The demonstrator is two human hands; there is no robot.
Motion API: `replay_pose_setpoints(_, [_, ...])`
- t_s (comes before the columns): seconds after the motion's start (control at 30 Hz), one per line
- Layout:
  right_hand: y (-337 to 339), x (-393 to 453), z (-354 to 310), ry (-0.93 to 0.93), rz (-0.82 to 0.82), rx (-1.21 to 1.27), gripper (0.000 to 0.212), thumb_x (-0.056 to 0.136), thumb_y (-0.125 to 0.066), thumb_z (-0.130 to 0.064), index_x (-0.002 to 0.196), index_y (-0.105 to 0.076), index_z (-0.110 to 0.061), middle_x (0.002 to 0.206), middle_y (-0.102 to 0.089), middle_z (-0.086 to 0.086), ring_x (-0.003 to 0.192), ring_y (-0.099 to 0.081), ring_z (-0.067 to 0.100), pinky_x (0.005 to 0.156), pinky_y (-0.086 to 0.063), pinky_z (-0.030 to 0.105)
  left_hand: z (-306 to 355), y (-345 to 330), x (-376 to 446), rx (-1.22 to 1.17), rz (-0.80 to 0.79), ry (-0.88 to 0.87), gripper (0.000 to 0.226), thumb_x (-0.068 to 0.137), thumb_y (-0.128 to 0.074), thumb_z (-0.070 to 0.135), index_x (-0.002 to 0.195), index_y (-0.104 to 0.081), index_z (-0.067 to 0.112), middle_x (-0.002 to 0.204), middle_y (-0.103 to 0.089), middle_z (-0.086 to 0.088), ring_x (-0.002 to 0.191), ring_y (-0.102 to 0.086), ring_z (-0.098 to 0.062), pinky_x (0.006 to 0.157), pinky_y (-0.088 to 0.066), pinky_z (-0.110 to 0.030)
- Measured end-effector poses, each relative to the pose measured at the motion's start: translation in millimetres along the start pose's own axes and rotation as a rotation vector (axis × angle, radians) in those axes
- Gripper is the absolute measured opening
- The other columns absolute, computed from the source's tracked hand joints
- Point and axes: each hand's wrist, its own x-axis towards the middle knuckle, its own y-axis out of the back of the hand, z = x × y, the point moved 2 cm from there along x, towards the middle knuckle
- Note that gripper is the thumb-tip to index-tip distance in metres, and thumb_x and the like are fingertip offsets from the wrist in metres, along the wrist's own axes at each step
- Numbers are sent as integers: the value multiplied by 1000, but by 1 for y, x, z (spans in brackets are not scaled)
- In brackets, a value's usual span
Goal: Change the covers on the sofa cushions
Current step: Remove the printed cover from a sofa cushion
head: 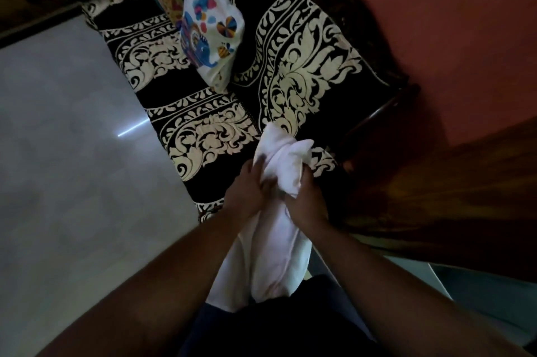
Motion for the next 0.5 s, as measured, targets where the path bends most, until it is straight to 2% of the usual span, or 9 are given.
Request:
replay_pose_setpoints(0.03, [7,5,-6,67,-10,62,78,84,-74,-36,151,-37,-22,136,-61,11,124,-58,32,103,-47,40,-8,-1,-7,32,1,16,64,101,-37,58,158,-17,36,153,-34,-10,127,-52,-35,99,-49,-47])
replay_pose_setpoints(0.1, [25,13,-28,201,-24,181,60,87,-68,-28,144,-51,-24,132,-66,4,122,-61,25,103,-48,38,-22,14,-10,-15,142,110,54,104,-36,50,156,-27,38,142,-42,-13,115,-59,-38,92,-52,-46])
replay_pose_setpoints(0.2, [63,18,-71,395,-128,342,59,87,-72,-6,141,-58,-26,132,-64,-13,121,-59,0,105,-44,20,-39,55,8,-116,315,276,42,104,-41,33,144,-48,24,131,-47,-19,111,-59,-41,91,-49,-45])
replay_pose_setpoints(0.27, [90,22,-95,485,-230,382,63,86,-72,4,140,-58,-26,133,-61,-17,123,-55,-9,106,-40,14,-34,81,22,-190,280,252,39,101,-44,28,135,-53,12,130,-50,-23,117,-56,-42,95,-47,-45])
replay_pose_setpoints(0.3, [102,23,-106,512,-275,399,63,86,-72,5,139,-58,-26,133,-62,-15,124,-55,-7,107,-41,15,-25,95,28,-309,267,182,41,97,-47,31,130,-56,8,129,-55,-21,118,-57,-40,98,-47,-44])
replay_pose_setpoints(0.33, [113,24,-115,527,-300,423,61,86,-73,5,137,-59,-25,132,-64,-14,124,-57,-4,107,-43,18,-14,110,31,-533,262,98,46,92,-51,38,126,-60,7,125,-62,-17,117,-60,-36,100,-49,-44])
replay_pose_setpoints(0.4, [136,22,-131,528,-308,515,55,88,-71,5,134,-63,-23,127,-69,-11,120,-62,3,103,-48,24,2,149,30,-975,300,-18,61,80,-67,56,126,-63,15,122,-71,-4,115,-65,-22,103,-51,-41])
replay_pose_setpoints(0.43, [147,23,-135,514,-311,592,54,88,-68,7,131,-66,-25,124,-71,-8,117,-64,7,100,-51,27,5,169,31,-1085,315,-72,73,73,-72,65,131,-61,22,129,-68,-1,120,-63,-19,106,-49,-41])
replay_pose_setpoints(0.5, [159,21,-139,500,-315,732,53,86,-67,9,119,-75,-32,118,-74,-3,111,-67,15,98,-54,36,5,195,26,-1147,300,-131,92,65,-73,79,141,-51,32,142,-59,-1,131,-56,-19,110,-45,-46])
